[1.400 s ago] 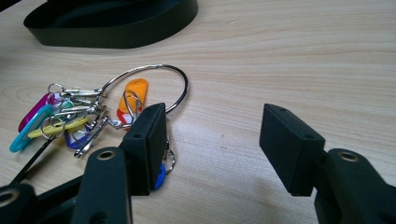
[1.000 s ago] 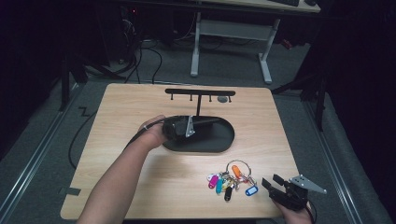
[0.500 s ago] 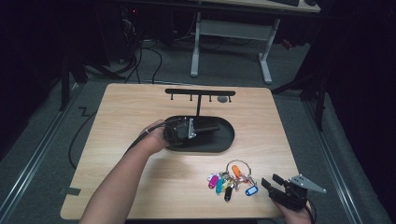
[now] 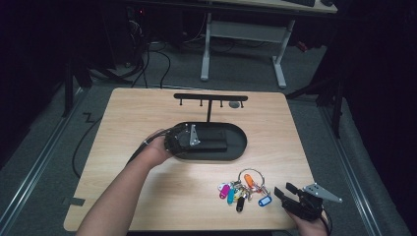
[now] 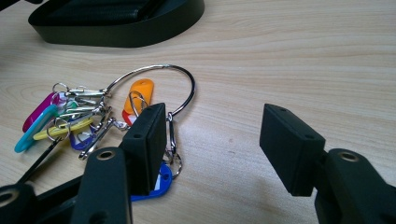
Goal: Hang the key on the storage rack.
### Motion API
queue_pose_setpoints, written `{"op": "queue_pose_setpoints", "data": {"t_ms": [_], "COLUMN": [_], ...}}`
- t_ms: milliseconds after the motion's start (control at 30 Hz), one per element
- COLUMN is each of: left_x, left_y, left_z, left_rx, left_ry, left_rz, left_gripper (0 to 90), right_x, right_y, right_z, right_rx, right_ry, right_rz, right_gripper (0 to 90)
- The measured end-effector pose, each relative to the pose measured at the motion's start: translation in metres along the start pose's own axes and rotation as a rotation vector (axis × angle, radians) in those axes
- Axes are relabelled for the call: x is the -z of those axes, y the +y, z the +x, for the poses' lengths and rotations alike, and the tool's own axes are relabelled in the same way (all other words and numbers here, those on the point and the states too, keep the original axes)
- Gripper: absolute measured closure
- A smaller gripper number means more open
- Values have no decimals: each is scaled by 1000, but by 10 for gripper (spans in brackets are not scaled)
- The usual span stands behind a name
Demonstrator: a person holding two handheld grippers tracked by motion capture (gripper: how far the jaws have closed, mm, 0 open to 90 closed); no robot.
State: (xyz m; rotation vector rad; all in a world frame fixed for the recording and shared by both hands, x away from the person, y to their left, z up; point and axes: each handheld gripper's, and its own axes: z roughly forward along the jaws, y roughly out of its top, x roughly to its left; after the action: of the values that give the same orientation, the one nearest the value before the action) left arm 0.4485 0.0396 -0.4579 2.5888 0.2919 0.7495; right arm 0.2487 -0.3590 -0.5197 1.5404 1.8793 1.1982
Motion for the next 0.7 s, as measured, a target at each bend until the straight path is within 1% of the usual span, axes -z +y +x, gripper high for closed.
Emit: {"op": "queue_pose_setpoints", "data": {"t_ms": [67,100,133,233,267,300,333,367,433,567,600,633,700], "left_x": [8,15,15,26,31,34,36,36,40,45,46,46,48], "left_y": [-4,-9,-9,-19,-27,-31,-35,-35,-45,-65,-75,-75,-85], "left_z": [-1,-3,-3,-10,-15,-18,-20,-20,-26,-37,-43,-43,-50], "left_rx": [31,65,65,107,134,150,167,167,196,278,310,310,341], "left_ry": [0,-4,-4,-2,0,-2,-4,-4,-5,-11,-16,-16,-19], "left_rz": [-25,-42,-42,-74,-82,-91,-94,-94,-103,-118,-125,-125,-135], "left_gripper": [586,571,561,562,560,560,555,551,540,532,530,527,523], "right_x": [0,0,0,0,0,0,0,0,-1,-2,-2,-2,-3], "right_y": [0,0,0,0,1,1,1,1,2,3,3,3,3], "right_z": [0,0,1,1,1,1,2,2,2,3,3,3,4], "right_rx": [2,3,4,6,10,9,9,9,14,14,14,14,20], "right_ry": [-1,-1,-2,-3,-4,-5,-5,-5,-4,1,3,3,5], "right_rz": [1,2,2,1,0,0,0,0,0,1,2,2,2], "right_gripper": [417,417,417,417,417,417,417,417,417,418,418,418,420]}}
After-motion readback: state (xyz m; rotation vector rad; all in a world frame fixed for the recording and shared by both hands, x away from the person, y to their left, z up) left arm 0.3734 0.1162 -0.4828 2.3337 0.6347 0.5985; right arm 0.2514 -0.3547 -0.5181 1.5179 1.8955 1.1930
